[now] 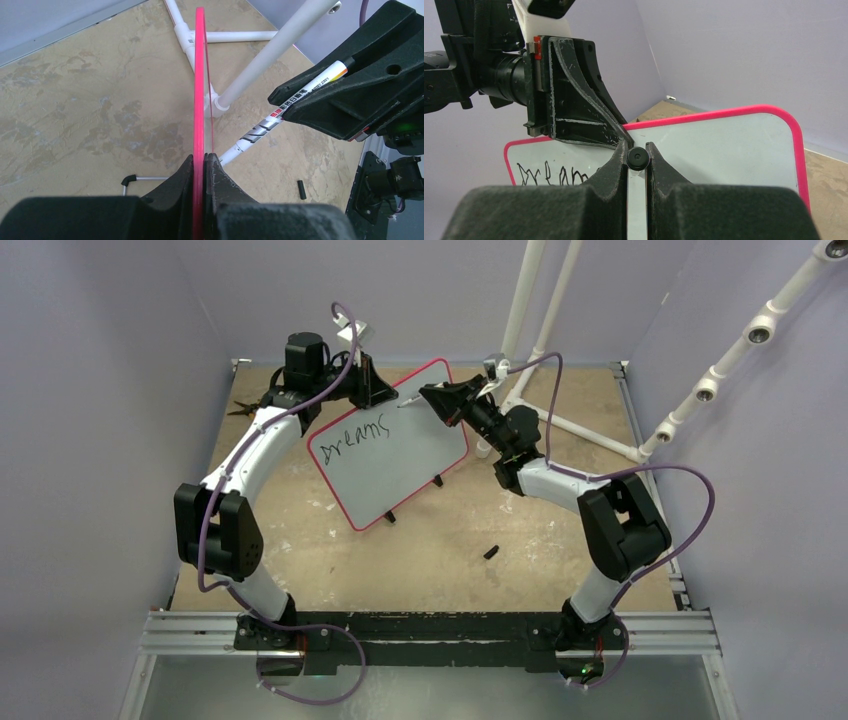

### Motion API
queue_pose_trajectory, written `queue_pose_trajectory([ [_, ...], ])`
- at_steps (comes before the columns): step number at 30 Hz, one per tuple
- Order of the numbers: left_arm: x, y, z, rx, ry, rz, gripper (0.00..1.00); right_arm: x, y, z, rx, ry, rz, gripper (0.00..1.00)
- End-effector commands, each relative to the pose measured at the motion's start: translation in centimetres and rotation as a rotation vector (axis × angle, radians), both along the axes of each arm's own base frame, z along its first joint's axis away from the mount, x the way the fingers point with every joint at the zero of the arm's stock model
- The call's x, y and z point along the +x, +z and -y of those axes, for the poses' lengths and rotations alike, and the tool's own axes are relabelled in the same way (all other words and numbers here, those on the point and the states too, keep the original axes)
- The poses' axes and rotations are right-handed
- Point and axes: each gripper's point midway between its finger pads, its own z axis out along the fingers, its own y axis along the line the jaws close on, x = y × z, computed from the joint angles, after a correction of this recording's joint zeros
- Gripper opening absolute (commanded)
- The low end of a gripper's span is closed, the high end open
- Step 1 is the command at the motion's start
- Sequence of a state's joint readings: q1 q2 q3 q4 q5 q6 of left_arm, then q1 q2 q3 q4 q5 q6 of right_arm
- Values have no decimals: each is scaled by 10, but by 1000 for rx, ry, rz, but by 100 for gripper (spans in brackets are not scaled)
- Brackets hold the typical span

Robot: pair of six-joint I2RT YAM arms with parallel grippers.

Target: Write a sentence on the whiteboard

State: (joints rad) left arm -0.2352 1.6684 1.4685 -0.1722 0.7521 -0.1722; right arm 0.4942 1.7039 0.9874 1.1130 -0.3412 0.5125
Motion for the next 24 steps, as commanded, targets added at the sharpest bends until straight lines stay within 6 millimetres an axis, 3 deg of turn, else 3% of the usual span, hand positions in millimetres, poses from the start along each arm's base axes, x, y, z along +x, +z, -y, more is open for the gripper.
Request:
queue_pose_trajectory([
  [1,-11,-23,6,17,-51,-51,0,3,14,-1,-1,-18,40,0],
  [17,-10,-21,6,12,-48,-48,0,-8,-29,6,-63,-36,-52,0],
  [24,-10,-20,6,11,-48,-47,0,-8,-15,6,-6,-32,-33,0],
])
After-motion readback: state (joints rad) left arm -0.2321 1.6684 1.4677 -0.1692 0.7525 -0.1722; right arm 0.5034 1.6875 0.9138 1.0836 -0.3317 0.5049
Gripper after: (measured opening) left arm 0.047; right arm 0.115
